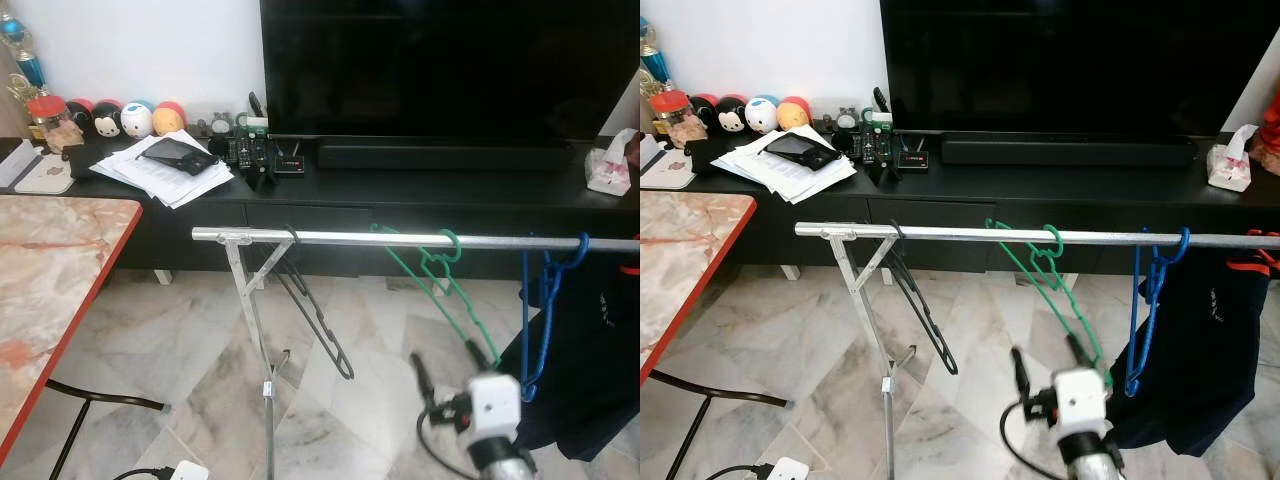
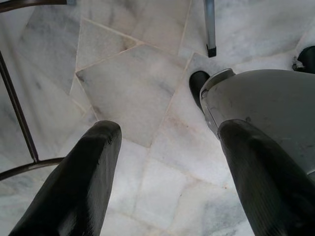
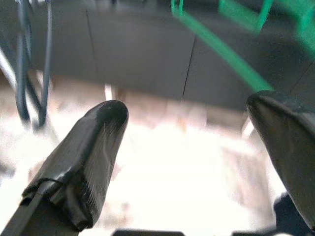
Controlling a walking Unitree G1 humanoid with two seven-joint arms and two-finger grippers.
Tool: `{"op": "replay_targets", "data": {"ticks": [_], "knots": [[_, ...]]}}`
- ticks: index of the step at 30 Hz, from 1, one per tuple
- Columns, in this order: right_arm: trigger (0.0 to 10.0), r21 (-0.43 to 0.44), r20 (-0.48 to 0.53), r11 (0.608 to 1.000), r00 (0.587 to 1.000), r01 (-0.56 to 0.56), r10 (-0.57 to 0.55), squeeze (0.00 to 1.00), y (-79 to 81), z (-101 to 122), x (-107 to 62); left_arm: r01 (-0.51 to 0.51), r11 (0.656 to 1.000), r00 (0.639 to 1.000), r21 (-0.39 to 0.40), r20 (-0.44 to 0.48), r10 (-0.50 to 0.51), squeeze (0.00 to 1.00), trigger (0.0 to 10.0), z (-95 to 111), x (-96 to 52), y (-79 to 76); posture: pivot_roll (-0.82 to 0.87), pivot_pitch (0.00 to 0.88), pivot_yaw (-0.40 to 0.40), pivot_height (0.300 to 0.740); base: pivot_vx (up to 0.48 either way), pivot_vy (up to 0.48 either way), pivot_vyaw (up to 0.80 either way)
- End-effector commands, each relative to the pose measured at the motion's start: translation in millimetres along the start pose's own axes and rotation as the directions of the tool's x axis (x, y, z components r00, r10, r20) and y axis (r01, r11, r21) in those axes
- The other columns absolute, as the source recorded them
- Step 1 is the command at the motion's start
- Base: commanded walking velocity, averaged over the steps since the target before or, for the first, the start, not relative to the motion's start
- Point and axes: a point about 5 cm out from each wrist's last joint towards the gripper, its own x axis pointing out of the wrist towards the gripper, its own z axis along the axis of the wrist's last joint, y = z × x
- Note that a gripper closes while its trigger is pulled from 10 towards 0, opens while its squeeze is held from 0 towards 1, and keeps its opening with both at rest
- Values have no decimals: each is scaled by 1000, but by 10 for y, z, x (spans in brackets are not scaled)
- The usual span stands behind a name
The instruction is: Hang hanger
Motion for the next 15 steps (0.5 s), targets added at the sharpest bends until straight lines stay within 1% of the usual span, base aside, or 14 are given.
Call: {"op": "replay_targets", "data": {"ticks": [1,2,3,5,6,8,9,10,11,12,13,14,15], "knots": [[10000,-33,-63,999,998,-5,3,0,-25,-81,21,56,998,998,4,28,-56,0,10000,119,25,-196,-87,0,-30,740,0,0,0],[10000,-20,-102,1000,995,7,-9,0,-58,-153,43,58,998,998,6,31,-58,0,10000,141,28,-213,-85,0,-31,740,0,0,0],[10000,-20,-102,1000,995,7,-9,0,-58,-153,43,58,998,998,6,31,-58,0,10000,141,28,-213,-85,0,-31,740,0,0,0],[10000,44,-77,999,997,10,-6,0,-83,-99,94,56,998,998,7,26,-56,0,10000,113,23,-178,-76,0,-32,740,0,0,0],[10000,44,-77,999,997,10,-6,0,-83,-99,94,56,998,998,7,26,-56,0,10000,113,23,-178,-76,0,-32,740,0,0,0],[10000,99,-27,994,998,-56,59,0,-87,21,147,53,999,998,7,22,-53,0,10000,93,20,-152,-83,0,-27,740,0,0,0],[10000,99,-27,994,998,-56,59,0,-87,21,147,53,999,998,7,22,-53,0,10000,93,20,-152,-83,0,-27,740,0,0,0],[10000,126,-2,982,989,-144,145,0,-59,77,151,55,998,998,11,18,-55,0,10000,87,19,-148,-93,0,-21,740,0,0,0],[10000,126,-2,982,989,-144,145,0,-59,77,151,55,998,998,11,18,-55,0,10000,87,19,-148,-93,0,-21,740,0,0,0],[10000,136,14,956,965,-260,260,0,-16,124,127,58,998,998,18,14,-58,0,10000,84,19,-147,-94,0,-21,740,0,0,0],[10000,112,18,924,931,-365,366,0,20,156,88,61,998,998,21,11,-61,0,10000,83,19,-147,-95,0,-22,740,0,0,0],[10000,88,8,894,898,-438,439,0,37,171,52,63,998,998,23,10,-64,0,10000,82,19,-149,-96,0,-24,740,0,0,0],[10000,88,8,894,898,-438,439,0,37,171,52,63,998,998,23,10,-64,0,10000,82,19,-149,-96,0,-24,740,0,0,0]]}}
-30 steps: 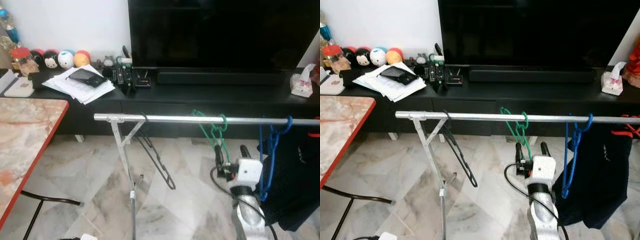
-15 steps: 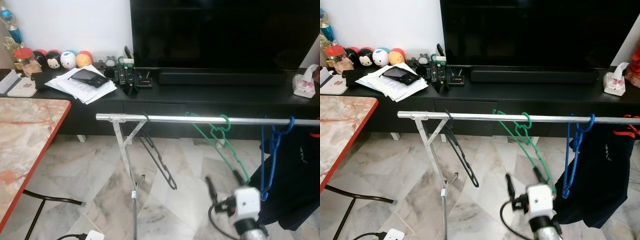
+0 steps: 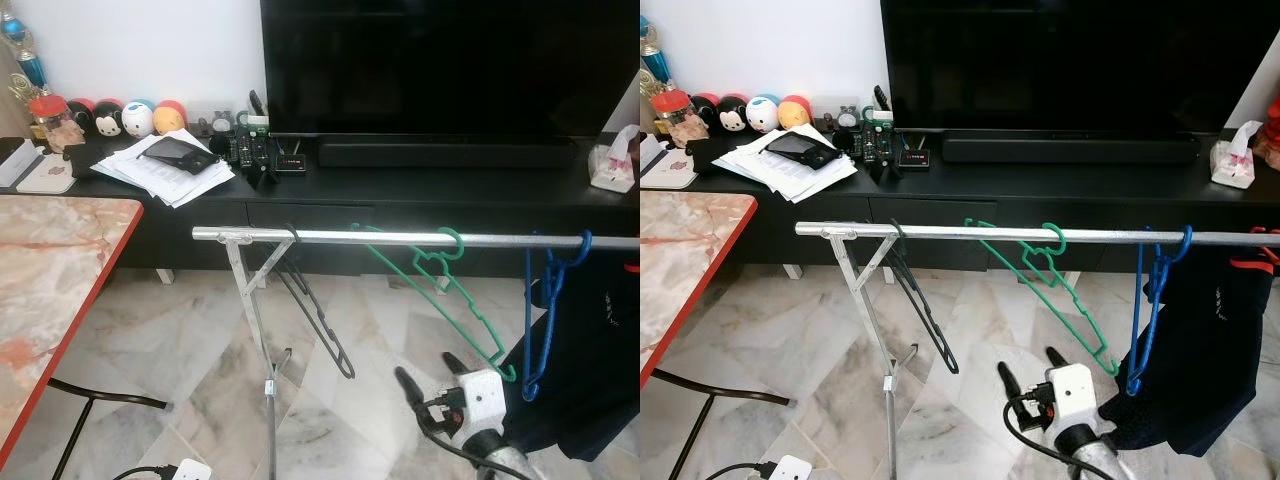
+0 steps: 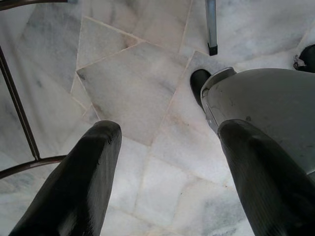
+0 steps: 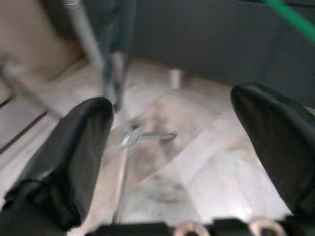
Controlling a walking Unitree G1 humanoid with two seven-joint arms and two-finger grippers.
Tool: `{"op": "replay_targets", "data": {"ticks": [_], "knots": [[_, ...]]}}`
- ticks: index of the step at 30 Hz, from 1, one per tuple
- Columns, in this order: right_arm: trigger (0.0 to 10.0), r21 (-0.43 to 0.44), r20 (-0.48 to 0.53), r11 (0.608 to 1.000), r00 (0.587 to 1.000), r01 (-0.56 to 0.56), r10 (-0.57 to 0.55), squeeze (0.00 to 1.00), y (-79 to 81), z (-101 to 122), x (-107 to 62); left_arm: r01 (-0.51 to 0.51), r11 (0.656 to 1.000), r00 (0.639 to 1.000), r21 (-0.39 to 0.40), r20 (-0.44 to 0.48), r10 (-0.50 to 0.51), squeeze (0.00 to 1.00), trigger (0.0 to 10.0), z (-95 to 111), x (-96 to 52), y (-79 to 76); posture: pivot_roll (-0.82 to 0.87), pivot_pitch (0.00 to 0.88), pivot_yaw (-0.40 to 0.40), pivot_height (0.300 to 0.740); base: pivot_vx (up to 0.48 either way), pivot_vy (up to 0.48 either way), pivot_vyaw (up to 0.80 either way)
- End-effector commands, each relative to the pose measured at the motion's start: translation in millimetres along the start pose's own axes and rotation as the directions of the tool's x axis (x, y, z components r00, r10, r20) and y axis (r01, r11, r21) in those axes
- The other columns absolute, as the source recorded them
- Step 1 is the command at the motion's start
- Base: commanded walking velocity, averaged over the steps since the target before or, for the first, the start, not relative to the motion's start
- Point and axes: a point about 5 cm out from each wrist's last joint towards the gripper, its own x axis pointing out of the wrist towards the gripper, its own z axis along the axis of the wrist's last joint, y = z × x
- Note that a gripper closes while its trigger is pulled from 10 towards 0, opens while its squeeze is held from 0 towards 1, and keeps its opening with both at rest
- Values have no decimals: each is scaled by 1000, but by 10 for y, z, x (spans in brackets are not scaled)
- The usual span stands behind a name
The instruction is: Hang hanger
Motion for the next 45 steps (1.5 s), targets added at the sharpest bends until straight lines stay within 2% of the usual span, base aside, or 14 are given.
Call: {"op": "replay_targets", "data": {"ticks": [1,9,13,14,16,17,18,21,30,31,32,33,34,45], "knots": [[10000,0,-10,998,998,-70,70,0,48,10,-12,63,998,998,19,13,-63,0,10000,60,14,-140,-96,0,-24,740,0,0,0],[10000,-137,-14,982,991,-130,129,0,-204,297,-143,72,997,997,19,9,-72,0,10000,37,10,-142,-102,0,-22,740,0,0,0],[10000,-170,-14,978,992,-124,123,0,-289,381,-190,72,997,997,20,9,-72,0,10000,35,9,-138,-103,0,-21,740,0,0,0],[10000,-167,-5,973,987,-159,160,0,-355,506,-252,71,997,997,22,7,-71,0,10000,32,9,-131,-110,0,-18,740,0,0,0],[10000,-155,-6,969,981,-192,194,0,-351,539,-271,71,997,997,23,6,-71,0,10000,31,9,-129,-110,0,-18,740,0,0,0],[10000,-136,-38,948,957,-289,287,0,-271,538,-297,71,997,997,25,6,-71,0,10000,34,9,-128,-108,0,-19,740,0,0,0],[10000,-136,-38,948,957,-289,287,0,-271,538,-297,71,997,997,25,6,-71,0,10000,34,9,-128,-108,0,-19,740,0,0,0],[10000,-114,-111,902,907,-417,405,0,-138,475,-323,70,997,997,23,9,-70,0,10000,41,10,-126,-102,0,-21,740,0,0,0],[10000,-91,-184,849,846,-521,500,0,-44,437,-274,72,997,997,24,9,-72,0,10000,35,8,-124,-98,0,-20,740,0,0,0],[9098,-90,-205,840,835,-535,511,0,-29,417,-262,71,997,997,23,9,-71,0,10000,33,8,-122,-96,0,-20,740,0,0,0],[4941,-89,-211,838,833,-538,512,0,-27,408,-253,70,997,997,22,8,-70,0,10000,31,8,-119,-95,0,-21,740,0,0,0],[4941,-89,-211,838,833,-538,512,0,-27,408,-253,70,997,997,22,8,-70,0,10000,31,8,-119,-95,0,-21,740,0,0,0],[0,-86,-217,833,826,-546,519,0,-19,399,-244,69,997,998,21,8,-69,0,10000,28,7,-117,-95,0,-21,740,0,0,0],[0,-83,-209,823,817,-562,537,0,10,424,-216,70,997,998,20,6,-70,0,10000,26,7,-121,-96,0,-21,740,0,0,0]]}}
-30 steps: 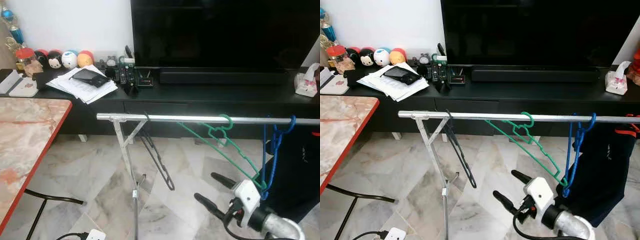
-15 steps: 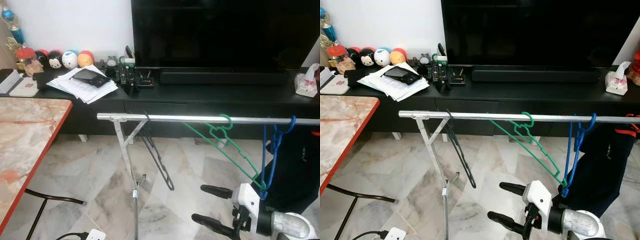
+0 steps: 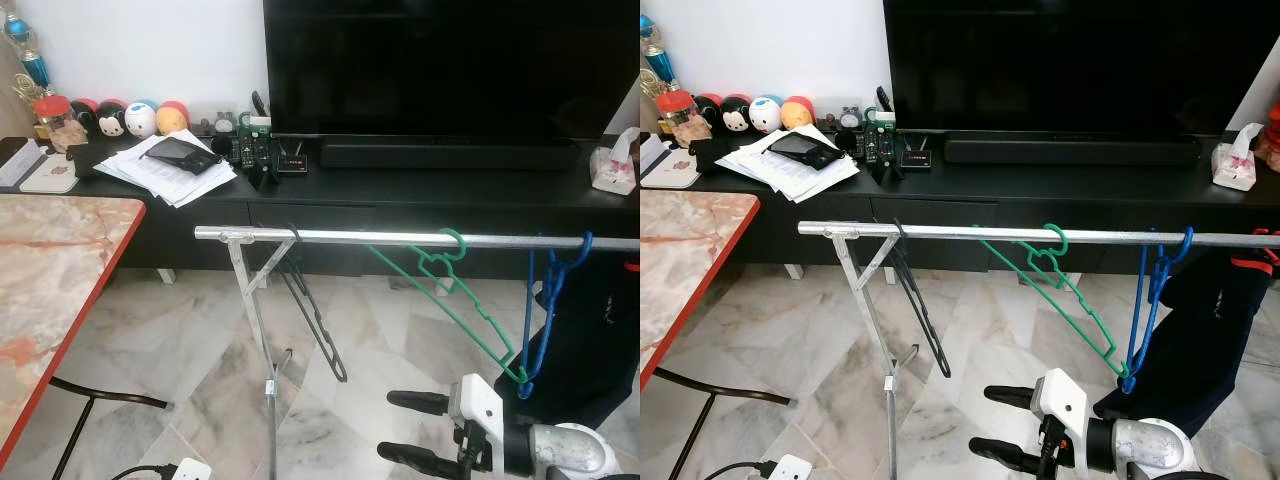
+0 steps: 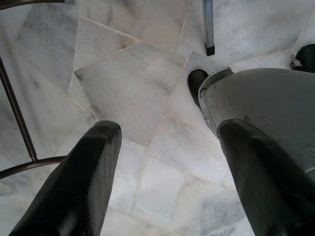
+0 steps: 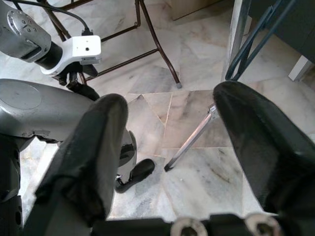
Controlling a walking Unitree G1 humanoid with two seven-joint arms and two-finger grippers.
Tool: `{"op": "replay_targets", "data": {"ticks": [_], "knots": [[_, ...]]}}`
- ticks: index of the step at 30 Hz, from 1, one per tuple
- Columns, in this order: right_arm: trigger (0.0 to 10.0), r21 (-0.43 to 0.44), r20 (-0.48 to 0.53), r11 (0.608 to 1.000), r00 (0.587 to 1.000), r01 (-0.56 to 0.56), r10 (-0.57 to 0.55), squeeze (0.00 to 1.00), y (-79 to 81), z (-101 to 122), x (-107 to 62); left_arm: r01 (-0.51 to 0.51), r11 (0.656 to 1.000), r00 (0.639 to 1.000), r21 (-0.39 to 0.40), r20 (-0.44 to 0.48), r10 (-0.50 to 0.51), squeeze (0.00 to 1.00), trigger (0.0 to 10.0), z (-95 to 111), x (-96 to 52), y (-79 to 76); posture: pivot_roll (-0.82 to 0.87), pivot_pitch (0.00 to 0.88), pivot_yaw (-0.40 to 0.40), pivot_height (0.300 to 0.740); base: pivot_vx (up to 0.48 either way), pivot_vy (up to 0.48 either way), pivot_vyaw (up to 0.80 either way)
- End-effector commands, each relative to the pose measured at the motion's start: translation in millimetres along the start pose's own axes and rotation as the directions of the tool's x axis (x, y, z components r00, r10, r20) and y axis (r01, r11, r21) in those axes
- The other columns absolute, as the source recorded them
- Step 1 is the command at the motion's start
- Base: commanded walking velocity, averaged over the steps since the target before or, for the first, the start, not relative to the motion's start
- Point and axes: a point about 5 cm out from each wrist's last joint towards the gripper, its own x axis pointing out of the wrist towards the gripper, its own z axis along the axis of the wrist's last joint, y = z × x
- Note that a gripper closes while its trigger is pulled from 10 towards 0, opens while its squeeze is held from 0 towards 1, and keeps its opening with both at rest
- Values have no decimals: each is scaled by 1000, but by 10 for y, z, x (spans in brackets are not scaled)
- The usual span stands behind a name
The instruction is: Hang hanger
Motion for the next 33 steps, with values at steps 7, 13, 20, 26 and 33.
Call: {"op": "replay_targets", "data": {"ticks": [7,13,20,26,33], "knots": [[0,-19,-1,1000,1000,-24,24,0,18,36,40,58,998,998,17,5,-58,0,10000,20,9,-133,-97,0,-22,740,0,0,0],[0,-20,1,999,1000,-27,27,0,23,34,48,57,998,998,18,3,-57,0,10000,16,9,-131,-95,0,-22,740,0,0,0],[0,-22,-1,997,997,-75,75,0,66,52,77,58,998,998,18,3,-58,0,10000,15,9,-131,-95,0,-23,740,0,0,0],[10000,-79,42,994,996,-75,79,0,51,191,154,59,998,998,19,3,-59,0,10000,13,8,-128,-97,0,-22,740,0,0,0],[10000,-107,48,983,987,-150,156,0,100,247,336,61,998,998,21,4,-61,0,10000,16,8,-129,-94,0,-21,740,0,0,0]]}}
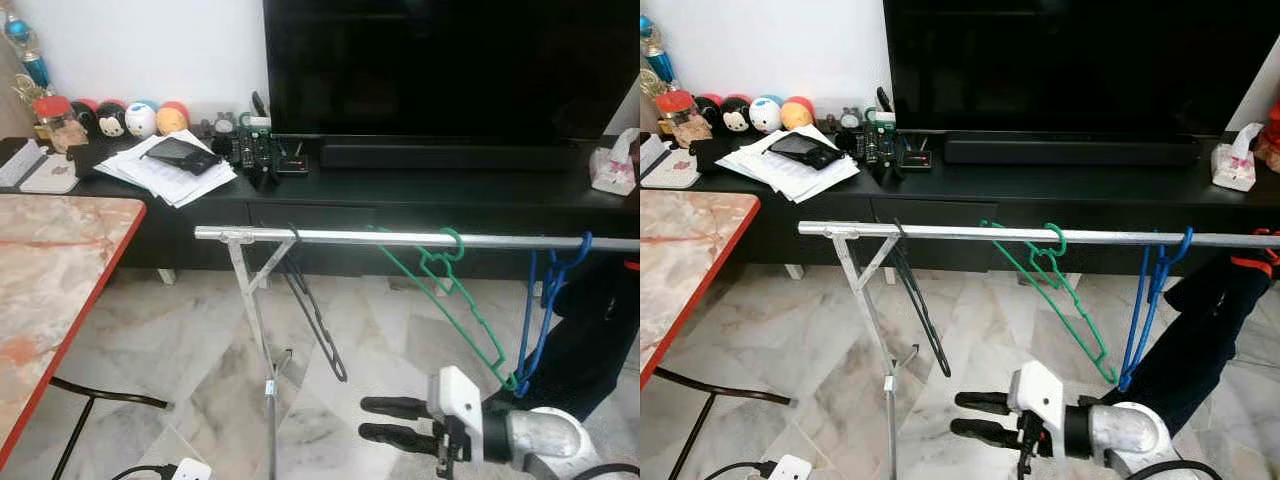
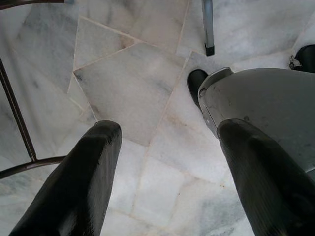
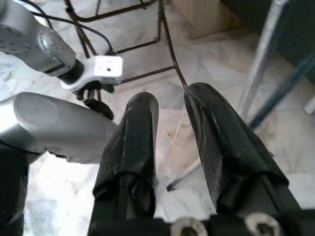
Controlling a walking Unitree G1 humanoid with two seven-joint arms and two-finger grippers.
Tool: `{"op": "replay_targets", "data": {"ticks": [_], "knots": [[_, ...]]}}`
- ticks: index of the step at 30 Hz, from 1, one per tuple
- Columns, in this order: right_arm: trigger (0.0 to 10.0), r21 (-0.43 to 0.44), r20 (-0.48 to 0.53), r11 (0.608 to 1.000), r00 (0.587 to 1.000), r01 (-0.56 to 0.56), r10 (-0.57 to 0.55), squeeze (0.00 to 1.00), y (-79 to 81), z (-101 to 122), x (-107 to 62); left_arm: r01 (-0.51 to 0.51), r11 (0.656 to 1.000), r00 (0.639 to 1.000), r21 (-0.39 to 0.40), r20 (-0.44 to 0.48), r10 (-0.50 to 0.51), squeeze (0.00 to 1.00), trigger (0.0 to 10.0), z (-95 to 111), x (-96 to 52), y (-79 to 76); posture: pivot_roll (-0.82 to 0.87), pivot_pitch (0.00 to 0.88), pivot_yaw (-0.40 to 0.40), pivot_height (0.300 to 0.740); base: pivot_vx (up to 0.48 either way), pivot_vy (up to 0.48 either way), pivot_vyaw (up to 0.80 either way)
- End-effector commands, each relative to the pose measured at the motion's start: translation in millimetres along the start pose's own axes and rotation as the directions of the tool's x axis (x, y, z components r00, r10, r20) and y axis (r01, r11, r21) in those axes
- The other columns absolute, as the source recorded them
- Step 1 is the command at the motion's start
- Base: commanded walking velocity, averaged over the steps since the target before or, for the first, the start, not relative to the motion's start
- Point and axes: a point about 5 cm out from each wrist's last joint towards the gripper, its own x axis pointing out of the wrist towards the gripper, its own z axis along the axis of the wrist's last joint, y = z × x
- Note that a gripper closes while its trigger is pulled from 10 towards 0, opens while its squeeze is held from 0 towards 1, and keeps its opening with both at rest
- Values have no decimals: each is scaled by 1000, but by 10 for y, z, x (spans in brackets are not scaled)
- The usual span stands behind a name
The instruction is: Hang hanger
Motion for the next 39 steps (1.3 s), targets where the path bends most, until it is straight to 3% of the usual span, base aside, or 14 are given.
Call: {"op": "replay_targets", "data": {"ticks": [1,9,16,17,18,19,20,21,39], "knots": [[10000,-20,4,999,999,-41,42,0,25,41,75,59,998,998,20,4,-60,0,10000,16,9,-132,-94,0,-21,740,0,0,0],[10000,-20,48,995,994,-99,100,0,27,117,275,60,998,998,24,6,-60,0,10000,22,10,-136,-83,1,-20,740,0,0,0],[10000,-10,50,994,993,-108,108,0,37,100,304,59,998,998,26,5,-59,0,10000,19,9,-135,-83,3,-18,740,0,0,0],[10000,-6,49,994,993,-109,110,110,38,93,303,59,998,998,27,4,-59,0,10000,19,9,-134,-85,4,-16,740,0,0,0],[10000,-6,49,994,993,-109,110,110,38,93,303,59,998,998,27,4,-59,0,10000,19,9,-134,-85,4,-16,740,0,0,0],[10000,-2,48,994,993,-111,111,341,38,86,303,59,998,998,28,4,-59,0,10000,19,9,-134,-85,4,-16,740,0,0,0],[10000,2,47,994,993,-111,111,886,38,78,304,59,998,998,28,4,-59,0,10000,19,9,-132,-84,4,-15,740,0,0,0],[10000,6,46,994,993,-112,111,1000,39,72,306,59,998,998,29,3,-59,0,10000,18,9,-131,-83,5,-15,740,0,0,0],[10000,26,38,992,992,-125,124,1000,59,32,312,60,998,998,36,1,-60,0,10000,11,7,-116,-82,7,-9,740,0,0,0]]}}
